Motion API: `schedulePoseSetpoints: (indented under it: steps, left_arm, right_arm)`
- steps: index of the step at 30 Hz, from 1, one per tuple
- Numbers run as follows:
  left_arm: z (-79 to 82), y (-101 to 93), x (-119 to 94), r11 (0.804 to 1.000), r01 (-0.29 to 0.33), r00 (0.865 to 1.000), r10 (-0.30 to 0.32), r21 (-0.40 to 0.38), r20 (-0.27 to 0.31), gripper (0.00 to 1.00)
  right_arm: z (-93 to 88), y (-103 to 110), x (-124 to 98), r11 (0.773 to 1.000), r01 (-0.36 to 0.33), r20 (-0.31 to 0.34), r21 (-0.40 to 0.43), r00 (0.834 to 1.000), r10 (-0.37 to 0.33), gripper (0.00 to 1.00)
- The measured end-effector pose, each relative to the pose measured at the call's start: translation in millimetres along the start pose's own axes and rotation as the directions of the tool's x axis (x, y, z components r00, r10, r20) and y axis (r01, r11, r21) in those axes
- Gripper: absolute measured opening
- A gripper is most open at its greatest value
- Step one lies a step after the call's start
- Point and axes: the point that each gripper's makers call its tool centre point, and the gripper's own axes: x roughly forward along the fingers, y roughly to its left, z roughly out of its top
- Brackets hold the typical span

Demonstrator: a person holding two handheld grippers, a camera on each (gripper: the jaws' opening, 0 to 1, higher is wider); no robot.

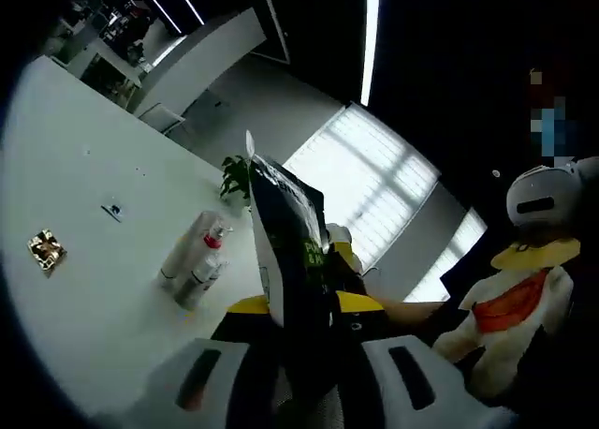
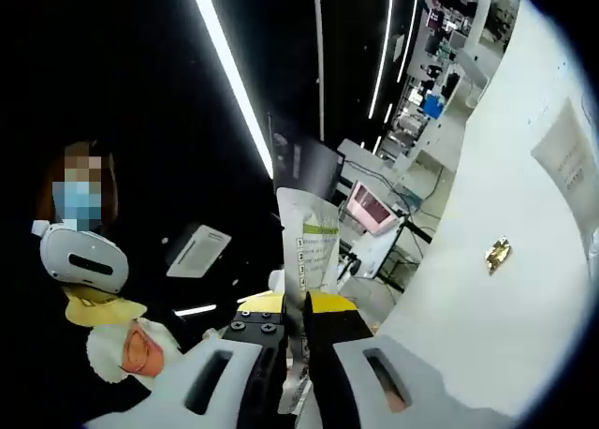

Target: Arrange the skincare products in the storage area until every visible bottle or jar stands upright without overlapping.

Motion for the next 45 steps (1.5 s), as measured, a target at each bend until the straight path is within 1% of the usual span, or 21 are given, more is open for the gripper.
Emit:
schedulePoseSetpoints:
  steps: [3,5,8,10,11,12,13,15,16,18,22,24,25,26,28,30,31,32,36,41,45]
  left_arm:
    - [8.6,-4.0,1,0.997,0.012,0.997,-0.006,-0.078,0.074,0.0]
    - [14.8,4.0,1,0.994,-0.042,0.991,0.055,-0.099,0.125,0.0]
    - [24.5,3.2,0,0.987,-0.034,0.977,0.066,-0.154,0.204,0.0]
    - [36.6,1.9,-2,0.977,-0.004,0.954,0.068,-0.213,0.292,0.0]
    - [44.2,-0.1,-3,0.969,0.026,0.936,0.063,-0.247,0.346,0.0]
    - [47.0,0.6,-4,0.966,0.031,0.927,0.069,-0.257,0.37,0.0]
    - [52.8,0.4,-5,0.96,0.048,0.908,0.074,-0.278,0.413,0.0]
    - [56.7,2.5,-5,0.954,0.052,0.889,0.091,-0.296,0.449,0.0]
    - [55.5,3.0,-4,0.954,0.047,0.891,0.093,-0.295,0.445,0.0]
    - [52.6,7.5,-1,0.954,0.013,0.892,0.124,-0.298,0.435,0.0]
    - [46.5,12.1,3,0.949,-0.023,0.894,0.161,-0.314,0.419,0.0]
    - [45.2,10.7,7,0.947,-0.015,0.893,0.156,-0.32,0.421,0.0]
    - [46.0,9.5,7,0.947,-0.005,0.891,0.15,-0.322,0.428,0.0]
    - [47.9,8.1,8,0.944,0.01,0.887,0.143,-0.329,0.439,0.0]
    - [49.2,8.3,8,0.942,0.012,0.883,0.147,-0.336,0.446,0.0]
    - [49.2,8.0,9,0.943,0.015,0.884,0.143,-0.332,0.446,0.0]
    - [48.6,6.9,9,0.944,0.025,0.889,0.13,-0.33,0.44,0.0]
    - [49.0,4.4,9,0.944,0.039,0.891,0.115,-0.326,0.44,0.0]
    - [54.3,-3.8,7,0.963,0.053,0.904,0.067,-0.265,0.422,0.02]
    - [61.4,-2.9,3,0.981,0.015,0.934,0.055,-0.192,0.353,0.03]
    - [71.5,-2.4,1,0.979,0.042,0.933,0.032,-0.199,0.358,0.0]
  right_arm:
    - [5.8,-11,0,0.998,0.064,0.037,0.002,0.997,-0.064,0.07]
    - [9.2,-17,1,0.993,0.116,0.074,-0.027,0.991,-0.113,0.09]
    - [8.1,-21,1,0.982,0.174,0.11,-0.076,0.98,-0.166,0.14]
    - [6.3,-20,2,0.981,0.187,0.142,-0.05,0.974,-0.179,0.17]
    - [9.7,-22,2,0.982,0.19,0.174,-0.018,0.967,-0.184,0.19]
    - [12.5,-20,2,0.984,0.176,0.227,0.032,0.957,-0.179,0.21]
    - [14.6,-20,2,0.983,0.169,0.271,0.075,0.945,-0.184,0.22]
    - [17.8,-19,-1,0.98,0.155,0.347,0.125,0.918,-0.189,0.2]
    - [19.5,-20,-3,0.977,0.182,0.381,0.114,0.9,-0.212,0.19]
    - [20.1,-21,-3,0.967,0.237,0.393,0.093,0.884,-0.254,0.19]
    - [18.1,-19,6,0.954,0.292,0.355,0.067,0.887,-0.296,0.29]
    - [21.2,-19,6,0.95,0.307,0.366,0.053,0.88,-0.305,0.21]
    - [24.3,-22,3,0.947,0.313,0.388,0.073,0.866,-0.316,0.15]
    - [29.3,-23,1,0.947,0.304,0.417,0.105,0.851,-0.32,0.11]
    - [34.6,-21,-3,0.955,0.245,0.452,0.168,0.842,-0.295,0.08]
    - [34.7,-17,-4,0.959,0.208,0.459,0.191,0.845,-0.275,0.02]
    - [36.0,-9,-3,0.964,0.138,0.464,0.228,0.855,-0.232,0.02]
    - [35.2,-10,-3,0.962,0.139,0.46,0.236,0.856,-0.236,0.02]
    - [40.5,4,-7,0.962,0.014,0.507,0.274,0.847,-0.157,0.01]
    - [38.4,7,-10,0.97,0.041,0.469,0.241,0.87,-0.153,0.01]
    - [40.0,9,-12,0.973,0.047,0.463,0.227,0.874,-0.15,0.01]
